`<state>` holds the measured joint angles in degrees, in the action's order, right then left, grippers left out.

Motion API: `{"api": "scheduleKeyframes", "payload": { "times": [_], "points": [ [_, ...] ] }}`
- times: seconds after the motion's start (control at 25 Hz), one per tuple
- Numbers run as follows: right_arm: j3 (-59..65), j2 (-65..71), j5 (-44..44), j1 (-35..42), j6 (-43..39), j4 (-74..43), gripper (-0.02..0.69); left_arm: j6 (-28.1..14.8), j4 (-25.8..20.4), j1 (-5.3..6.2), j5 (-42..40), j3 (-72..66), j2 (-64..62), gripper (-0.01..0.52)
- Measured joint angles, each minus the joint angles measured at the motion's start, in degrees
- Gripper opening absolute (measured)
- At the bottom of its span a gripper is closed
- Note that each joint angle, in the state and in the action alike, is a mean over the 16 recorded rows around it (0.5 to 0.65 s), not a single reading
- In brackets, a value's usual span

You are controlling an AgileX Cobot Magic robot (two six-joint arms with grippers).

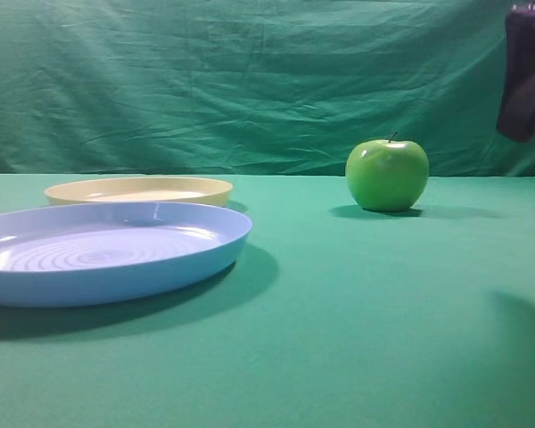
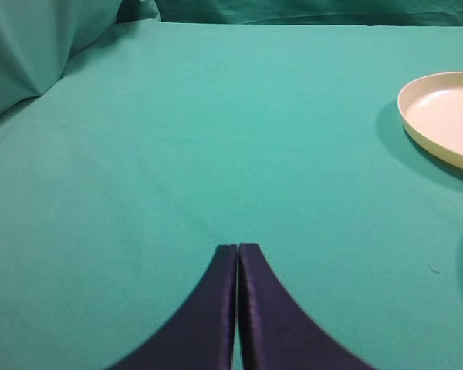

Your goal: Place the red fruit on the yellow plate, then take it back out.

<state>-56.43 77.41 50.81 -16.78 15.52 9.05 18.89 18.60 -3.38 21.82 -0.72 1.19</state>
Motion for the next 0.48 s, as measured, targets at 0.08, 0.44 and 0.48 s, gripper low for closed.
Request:
{"api": "scheduleKeyframes", "payload": {
  "times": [0.08,0.44,0.48],
  "points": [
    [-1.4,-1.9,2.5,0.0,-1.3,-1.2,0.222,0.0,0.0,0.0,0.0,0.0,0.0,0.0],
    [-3.4,-13.4,9.5,0.0,-3.8,-1.8,0.014,0.0,0.0,0.0,0.0,0.0,0.0,0.0],
    [-3.4,-15.0,10.0,0.0,-4.0,-1.6,0.007,0.0,0.0,0.0,0.0,0.0,0.0,0.0]
  ]
}}
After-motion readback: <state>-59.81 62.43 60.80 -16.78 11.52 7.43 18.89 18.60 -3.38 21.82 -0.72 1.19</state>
